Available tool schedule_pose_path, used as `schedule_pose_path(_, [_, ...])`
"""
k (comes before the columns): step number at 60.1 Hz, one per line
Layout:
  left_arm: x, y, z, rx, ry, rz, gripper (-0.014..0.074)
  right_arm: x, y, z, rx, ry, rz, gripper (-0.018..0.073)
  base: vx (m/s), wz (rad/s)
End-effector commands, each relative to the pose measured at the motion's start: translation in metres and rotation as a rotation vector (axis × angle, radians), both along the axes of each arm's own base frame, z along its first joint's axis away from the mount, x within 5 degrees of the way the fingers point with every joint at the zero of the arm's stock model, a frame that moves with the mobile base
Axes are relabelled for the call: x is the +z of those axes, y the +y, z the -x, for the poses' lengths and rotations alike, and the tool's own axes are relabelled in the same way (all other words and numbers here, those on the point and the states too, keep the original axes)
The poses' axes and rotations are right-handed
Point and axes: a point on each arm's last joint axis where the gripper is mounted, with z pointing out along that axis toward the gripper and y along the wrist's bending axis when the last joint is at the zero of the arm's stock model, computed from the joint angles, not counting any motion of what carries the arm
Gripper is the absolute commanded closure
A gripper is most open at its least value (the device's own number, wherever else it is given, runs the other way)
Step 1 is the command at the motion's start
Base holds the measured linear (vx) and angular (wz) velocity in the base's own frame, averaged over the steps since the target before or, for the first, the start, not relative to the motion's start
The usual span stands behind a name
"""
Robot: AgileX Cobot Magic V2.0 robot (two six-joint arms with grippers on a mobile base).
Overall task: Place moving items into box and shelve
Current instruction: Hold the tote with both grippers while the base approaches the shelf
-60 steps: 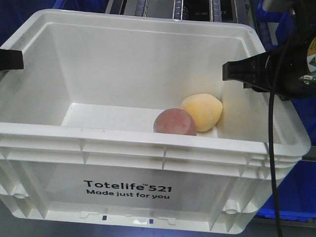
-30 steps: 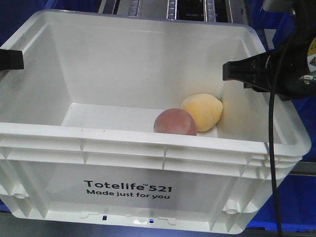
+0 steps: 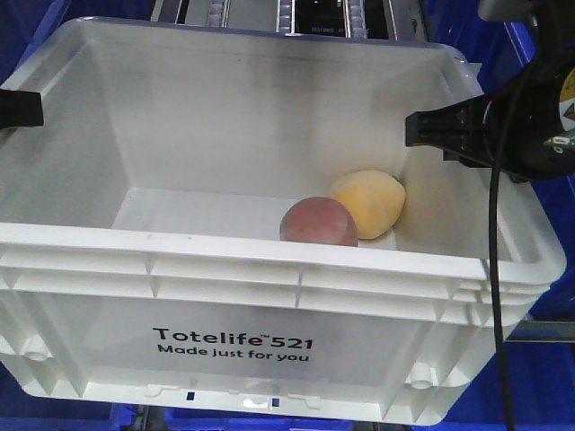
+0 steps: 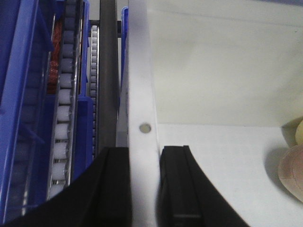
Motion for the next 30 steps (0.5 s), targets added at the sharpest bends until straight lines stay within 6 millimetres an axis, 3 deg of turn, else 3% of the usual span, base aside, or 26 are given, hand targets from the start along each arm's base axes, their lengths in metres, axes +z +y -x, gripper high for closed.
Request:
schedule_pose_path(1, [0.0286,0.0041,0.0027,-0.019,-0.201,0.005,0.061,0.0241,-0.0109,-0.0011,0.002,-0.163,0.038,0.0571,0.09,-0.1])
schedule_pose_path(30, [0.0286,0.0041,0.0027,-0.019,-0.201,0.005,0.061,0.0241,-0.0109,-0.0011,0.002,-0.163,0.038,0.0571,0.05,-0.06])
